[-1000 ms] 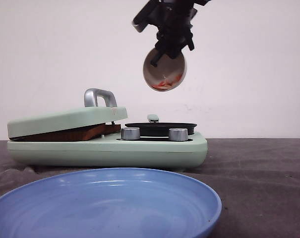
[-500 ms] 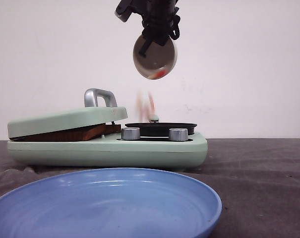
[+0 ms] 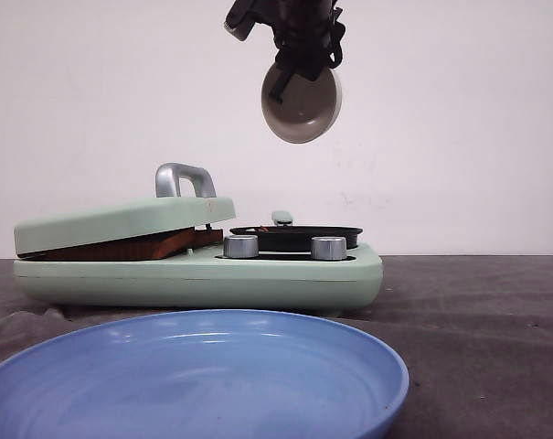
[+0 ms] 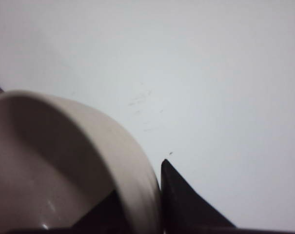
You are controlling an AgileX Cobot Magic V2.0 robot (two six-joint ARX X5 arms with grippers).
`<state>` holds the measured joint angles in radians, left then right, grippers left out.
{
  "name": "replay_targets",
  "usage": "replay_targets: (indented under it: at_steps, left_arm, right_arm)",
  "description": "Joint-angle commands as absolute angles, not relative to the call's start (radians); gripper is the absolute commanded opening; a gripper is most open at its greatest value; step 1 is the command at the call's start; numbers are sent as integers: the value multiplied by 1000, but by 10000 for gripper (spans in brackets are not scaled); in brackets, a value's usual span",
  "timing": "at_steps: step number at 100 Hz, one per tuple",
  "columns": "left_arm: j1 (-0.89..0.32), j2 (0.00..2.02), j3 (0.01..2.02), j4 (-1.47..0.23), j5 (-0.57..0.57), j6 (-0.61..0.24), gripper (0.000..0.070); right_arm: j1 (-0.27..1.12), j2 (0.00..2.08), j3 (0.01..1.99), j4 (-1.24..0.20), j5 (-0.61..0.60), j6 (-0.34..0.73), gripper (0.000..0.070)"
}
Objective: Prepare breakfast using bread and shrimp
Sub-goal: 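Tilt the bowl with the right gripper to pour shrimp into the pan, then carry the emptied bowl with the right gripper back toward its spot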
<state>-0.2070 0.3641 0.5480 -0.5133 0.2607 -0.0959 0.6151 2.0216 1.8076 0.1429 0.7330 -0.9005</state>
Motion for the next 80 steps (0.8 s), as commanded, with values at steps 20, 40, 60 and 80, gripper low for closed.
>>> replay_targets:
  at_steps: [20,40,60,80]
  left_arm:
    - [-209,364,550,-501,260,-91,432]
    - [-209,364,550,-501,261,-91,432]
    - [-209,364,550,-501,263,-95,432]
    - [-209,364,550,-501,263,-107,432]
  right_arm:
    - [603,1978,1833,27,734,-736,4]
    - [559,1927,1833,-156,690,-516,4]
    - [487,1868,1833,-387,544,-264,4]
    - [372,1821,1833,-598,307,-47,4]
